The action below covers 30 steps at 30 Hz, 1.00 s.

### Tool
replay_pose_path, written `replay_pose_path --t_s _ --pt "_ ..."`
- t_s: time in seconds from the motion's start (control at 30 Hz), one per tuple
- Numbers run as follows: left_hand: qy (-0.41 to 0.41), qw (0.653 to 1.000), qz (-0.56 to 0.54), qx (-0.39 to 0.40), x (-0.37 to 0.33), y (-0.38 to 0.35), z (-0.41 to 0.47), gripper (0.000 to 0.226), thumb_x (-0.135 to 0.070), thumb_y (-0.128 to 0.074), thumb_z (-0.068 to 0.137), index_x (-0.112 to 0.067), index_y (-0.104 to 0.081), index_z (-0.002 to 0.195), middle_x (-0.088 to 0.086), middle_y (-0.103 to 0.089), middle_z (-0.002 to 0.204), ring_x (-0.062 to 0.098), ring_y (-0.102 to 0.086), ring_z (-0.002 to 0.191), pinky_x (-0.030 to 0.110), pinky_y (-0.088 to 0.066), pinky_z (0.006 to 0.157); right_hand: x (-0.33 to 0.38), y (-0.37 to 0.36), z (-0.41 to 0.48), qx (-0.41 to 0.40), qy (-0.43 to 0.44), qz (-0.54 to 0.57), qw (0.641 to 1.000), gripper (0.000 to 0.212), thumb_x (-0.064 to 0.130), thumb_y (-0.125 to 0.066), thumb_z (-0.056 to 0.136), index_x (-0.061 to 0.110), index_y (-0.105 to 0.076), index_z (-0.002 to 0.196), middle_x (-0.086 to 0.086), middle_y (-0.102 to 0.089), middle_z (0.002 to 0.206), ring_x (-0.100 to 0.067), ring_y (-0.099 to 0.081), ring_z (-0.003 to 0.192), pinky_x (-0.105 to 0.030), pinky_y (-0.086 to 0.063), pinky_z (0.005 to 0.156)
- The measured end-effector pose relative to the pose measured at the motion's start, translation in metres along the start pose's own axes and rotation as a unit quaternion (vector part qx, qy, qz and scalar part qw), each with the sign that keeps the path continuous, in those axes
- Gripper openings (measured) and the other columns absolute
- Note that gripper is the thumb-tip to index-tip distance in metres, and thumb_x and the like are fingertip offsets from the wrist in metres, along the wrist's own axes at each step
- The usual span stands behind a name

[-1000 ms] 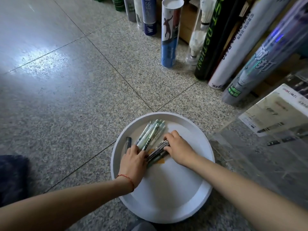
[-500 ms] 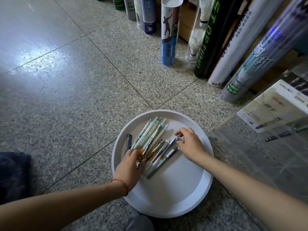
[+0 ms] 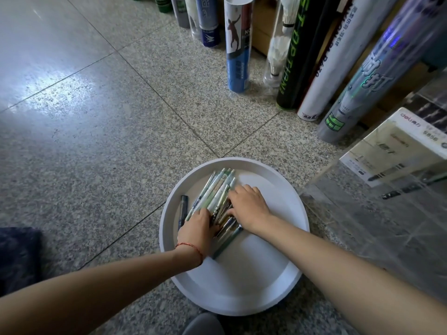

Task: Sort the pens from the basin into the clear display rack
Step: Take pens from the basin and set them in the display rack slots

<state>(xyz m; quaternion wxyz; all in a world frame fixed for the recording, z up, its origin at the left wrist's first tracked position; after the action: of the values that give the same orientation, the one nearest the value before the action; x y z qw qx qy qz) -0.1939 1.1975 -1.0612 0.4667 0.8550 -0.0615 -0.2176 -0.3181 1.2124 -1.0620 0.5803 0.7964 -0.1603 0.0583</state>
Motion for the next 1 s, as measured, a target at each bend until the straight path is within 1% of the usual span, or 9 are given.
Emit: replay_pose_path --t_s 0.17,0.4,0.5,0.63,0.7,0.77,0.8,0.87,1.0 --pt "0.037 0.999 -0.01 0.012 0.002 -0.008 -0.006 0.025 -0.024 -0.051 0.09 -0.012 -0.04 0.109 0.008 -0.051 0.119 0.026 -0.056 0.1 0.038 -0.047 0.078 0.002 0.008 0.004 0.043 -0.027 0.104 0.993 0.019 0.027 -0.058 0.091 0.013 -0.061 0.103 -0.007 -0.058 0.117 -0.026 -0.051 0.112 -0.034 -0.038 0.095" --pt "0.1 0.994 0.005 0.032 0.005 -0.01 -0.008 0.033 -0.038 -0.052 0.09 -0.011 -0.047 0.107 0.008 -0.059 0.112 0.027 -0.057 0.101 0.029 -0.037 0.072 0.017 -0.004 -0.007 0.082 -0.02 0.047 0.995 0.031 0.004 -0.049 0.093 0.001 -0.046 0.124 -0.021 -0.045 0.125 -0.038 -0.053 0.11 -0.04 -0.042 0.096" --pt "0.121 0.991 0.018 0.059 0.009 -0.018 -0.011 0.038 -0.042 -0.049 0.091 -0.01 -0.048 0.112 0.009 -0.059 0.116 0.025 -0.057 0.104 0.031 -0.041 0.078 0.025 0.002 -0.011 0.086 0.025 -0.021 0.996 0.038 -0.003 -0.035 0.093 -0.006 -0.039 0.131 -0.024 -0.042 0.131 -0.037 -0.049 0.117 -0.042 -0.041 0.095" --pt "0.124 0.984 0.1 0.076 0.008 -0.017 -0.02 0.039 -0.037 -0.042 0.095 -0.011 -0.042 0.124 0.008 -0.047 0.129 0.023 -0.048 0.117 0.034 -0.041 0.093 0.024 0.008 -0.015 0.1 0.07 -0.047 0.991 0.035 0.002 -0.033 0.095 -0.003 -0.044 0.128 -0.023 -0.039 0.136 -0.036 -0.042 0.124 -0.043 -0.038 0.097" --pt "0.067 0.992 0.095 0.046 0.004 -0.011 -0.028 0.028 -0.029 -0.039 0.097 -0.013 -0.042 0.12 0.006 -0.046 0.126 0.02 -0.049 0.111 0.032 -0.041 0.09 0.022 0.016 -0.018 0.098 0.084 0.004 0.992 0.028 0.005 -0.035 0.097 0.0 -0.045 0.123 -0.022 -0.05 0.127 -0.033 -0.05 0.116 -0.042 -0.041 0.088" --pt "0.009 1.0 0.005 -0.016 0.002 -0.001 -0.038 0.016 -0.029 -0.035 0.098 -0.018 -0.045 0.104 0.001 -0.053 0.11 0.014 -0.053 0.088 0.026 -0.043 0.076 0.018 0.029 -0.023 0.07 0.053 0.157 0.984 0.014 0.011 -0.046 0.097 0.006 -0.05 0.108 -0.014 -0.06 0.107 -0.022 -0.055 0.097 -0.031 -0.039 0.072" --pt "0.002 0.997 -0.07 -0.039 0.003 0.004 -0.042 0.014 -0.028 -0.034 0.098 -0.019 -0.044 0.094 0.0 -0.056 0.098 0.013 -0.052 0.078 0.024 -0.044 0.069 0.015 0.035 -0.025 0.057 0.022 0.255 0.965 0.005 0.013 -0.053 0.094 0.011 -0.053 0.098 -0.007 -0.062 0.093 -0.019 -0.054 0.087 -0.027 -0.037 0.071" --pt "-0.002 0.98 -0.194 -0.05 0.0 0.01 -0.05 0.019 -0.023 -0.035 0.098 -0.014 -0.044 0.085 0.001 -0.057 0.077 0.015 -0.052 0.066 0.022 -0.044 0.06 0.01 0.049 -0.034 0.026 -0.031 0.428 0.903 0.014 0.011 -0.062 0.088 0.018 -0.054 0.08 0.003 -0.057 0.073 -0.013 -0.054 0.07 -0.027 -0.045 0.067" --pt "-0.088 0.962 -0.222 -0.131 -0.031 0.031 -0.06 0.023 -0.021 -0.044 0.094 -0.018 -0.038 0.072 0.003 -0.051 0.062 0.019 -0.05 0.056 0.041 -0.044 0.06 0.002 0.085 -0.07 -0.053 -0.144 0.659 0.736 0.013 0.006 -0.066 0.084 0.011 -0.055 0.079 -0.006 -0.058 0.064 -0.006 -0.052 0.046 -0.016 -0.048 0.049"
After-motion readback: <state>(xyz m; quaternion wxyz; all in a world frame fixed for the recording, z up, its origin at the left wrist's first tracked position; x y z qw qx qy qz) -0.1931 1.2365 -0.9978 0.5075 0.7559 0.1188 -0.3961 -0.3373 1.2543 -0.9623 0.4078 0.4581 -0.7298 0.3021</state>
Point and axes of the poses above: each hand's wrist, its own z-axis towards the middle knuckle, its own y-axis out of the back of the hand, x = y × z, the point moved 5 cm from there along z, towards the middle knuckle
